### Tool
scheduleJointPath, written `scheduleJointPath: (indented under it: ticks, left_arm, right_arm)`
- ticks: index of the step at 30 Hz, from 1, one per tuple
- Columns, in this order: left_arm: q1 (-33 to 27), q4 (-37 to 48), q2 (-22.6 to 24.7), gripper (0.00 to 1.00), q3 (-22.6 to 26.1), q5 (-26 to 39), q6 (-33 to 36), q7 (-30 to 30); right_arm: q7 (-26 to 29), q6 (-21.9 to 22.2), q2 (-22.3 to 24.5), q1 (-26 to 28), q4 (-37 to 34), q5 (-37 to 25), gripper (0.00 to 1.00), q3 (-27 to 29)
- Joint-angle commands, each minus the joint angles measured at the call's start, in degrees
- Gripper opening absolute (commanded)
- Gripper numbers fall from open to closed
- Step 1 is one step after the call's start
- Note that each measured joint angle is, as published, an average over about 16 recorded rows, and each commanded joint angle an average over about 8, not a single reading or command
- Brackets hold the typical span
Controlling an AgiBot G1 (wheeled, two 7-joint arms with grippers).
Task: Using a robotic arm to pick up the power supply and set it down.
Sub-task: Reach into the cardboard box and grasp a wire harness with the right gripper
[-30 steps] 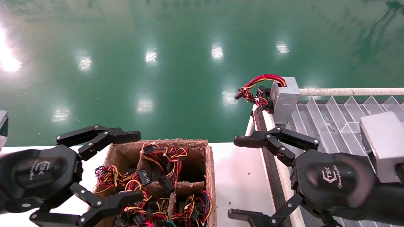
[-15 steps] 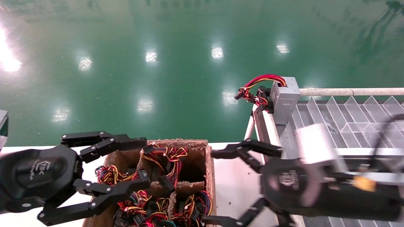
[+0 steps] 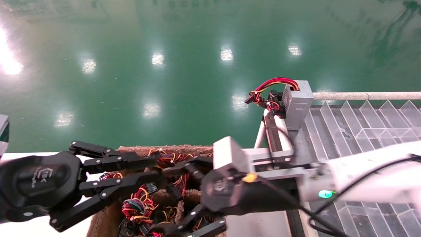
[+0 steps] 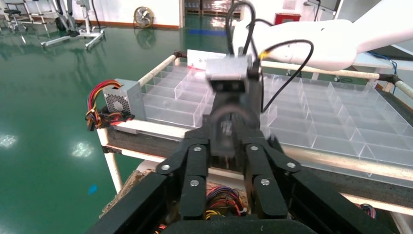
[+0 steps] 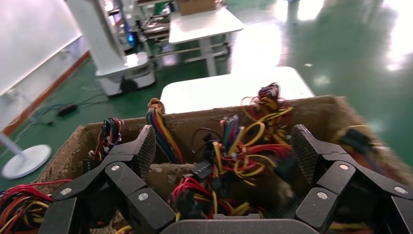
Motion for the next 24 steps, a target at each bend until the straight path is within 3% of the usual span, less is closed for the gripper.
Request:
scheduleJointPath:
  ticks: [1,3,6,24]
  left_arm:
    - [0.0,0.0,0.0,0.00,0.0,0.0,0.0,0.0]
    - [0.0,0.0,0.0,0.00,0.0,0.0,0.0,0.0]
    - [0.0,0.0,0.0,0.00,0.0,0.0,0.0,0.0]
    - [0.0,0.0,0.0,0.00,0.0,0.0,0.0,0.0]
  right_arm:
    - [-1.1,-0.8,-2.6,1.0,-3.0,-1.0,0.41,-1.2]
    - [-2.1,-1.3,-4.0,1.7,-5.3,-1.5,0.16,-1.8]
    - [-3.2,-1.9,-5.8,2.3,-8.1,-2.1,0.00,-2.5]
    - [-8.7,-1.4,-11.2,3.5,-15.8,-4.2,0.00,-4.9]
